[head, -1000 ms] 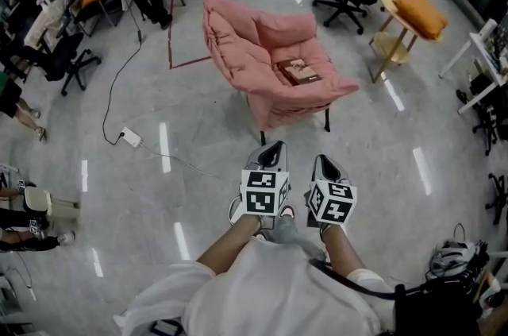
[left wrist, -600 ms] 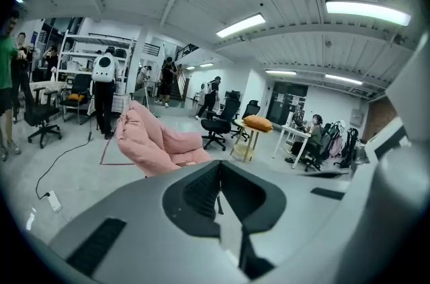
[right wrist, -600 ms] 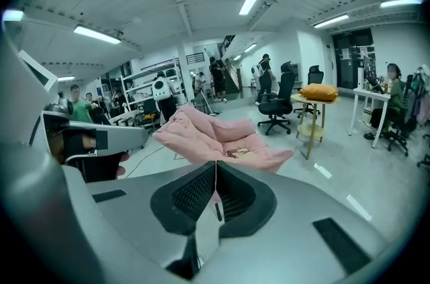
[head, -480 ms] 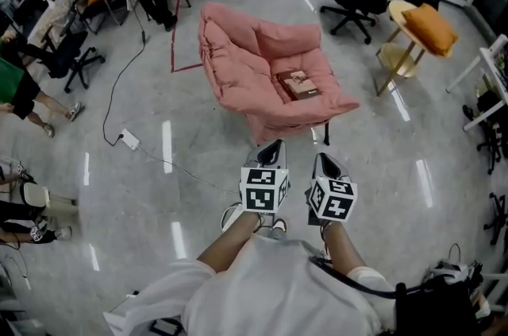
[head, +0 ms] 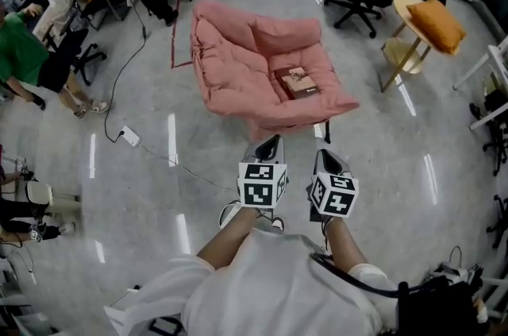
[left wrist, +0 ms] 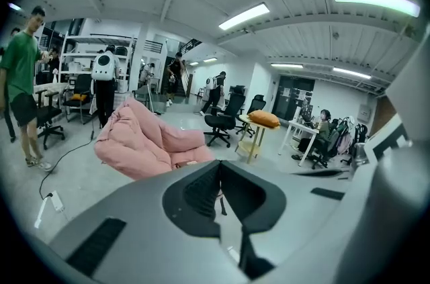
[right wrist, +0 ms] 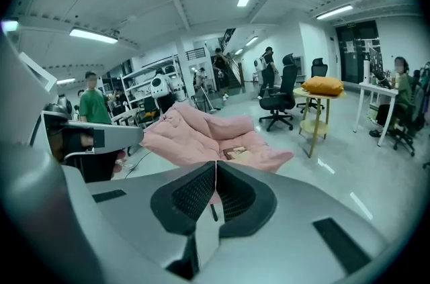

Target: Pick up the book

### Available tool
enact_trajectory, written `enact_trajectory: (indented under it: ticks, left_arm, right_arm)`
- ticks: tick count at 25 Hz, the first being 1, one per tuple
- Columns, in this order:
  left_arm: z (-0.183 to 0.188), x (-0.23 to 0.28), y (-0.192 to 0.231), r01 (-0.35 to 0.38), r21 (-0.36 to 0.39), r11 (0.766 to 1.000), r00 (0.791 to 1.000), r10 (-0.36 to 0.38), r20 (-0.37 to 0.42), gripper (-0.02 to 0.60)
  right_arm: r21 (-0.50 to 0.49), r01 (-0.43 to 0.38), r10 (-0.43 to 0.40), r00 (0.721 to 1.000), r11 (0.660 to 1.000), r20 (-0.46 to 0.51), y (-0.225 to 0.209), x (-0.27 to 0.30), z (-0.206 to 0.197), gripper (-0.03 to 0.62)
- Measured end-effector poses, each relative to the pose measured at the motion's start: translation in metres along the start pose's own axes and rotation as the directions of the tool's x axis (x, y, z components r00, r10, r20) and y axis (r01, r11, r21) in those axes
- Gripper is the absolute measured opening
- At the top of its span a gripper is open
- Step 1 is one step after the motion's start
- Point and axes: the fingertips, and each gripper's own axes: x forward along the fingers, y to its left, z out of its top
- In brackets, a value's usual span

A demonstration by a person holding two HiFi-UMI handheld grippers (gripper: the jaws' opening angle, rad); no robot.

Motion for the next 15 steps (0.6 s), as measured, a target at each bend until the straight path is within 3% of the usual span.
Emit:
enact_trajectory:
  ticks: [15]
  left_arm:
    - [0.017,0.058,0.012,-0.017,-0.002,1.000,1.000,0.017,-0.024,0.009]
  right_arm:
    - [-0.018,-0.016,0.015,0.998,1.000,-0.055,-0.019,0.049,0.012,0.031]
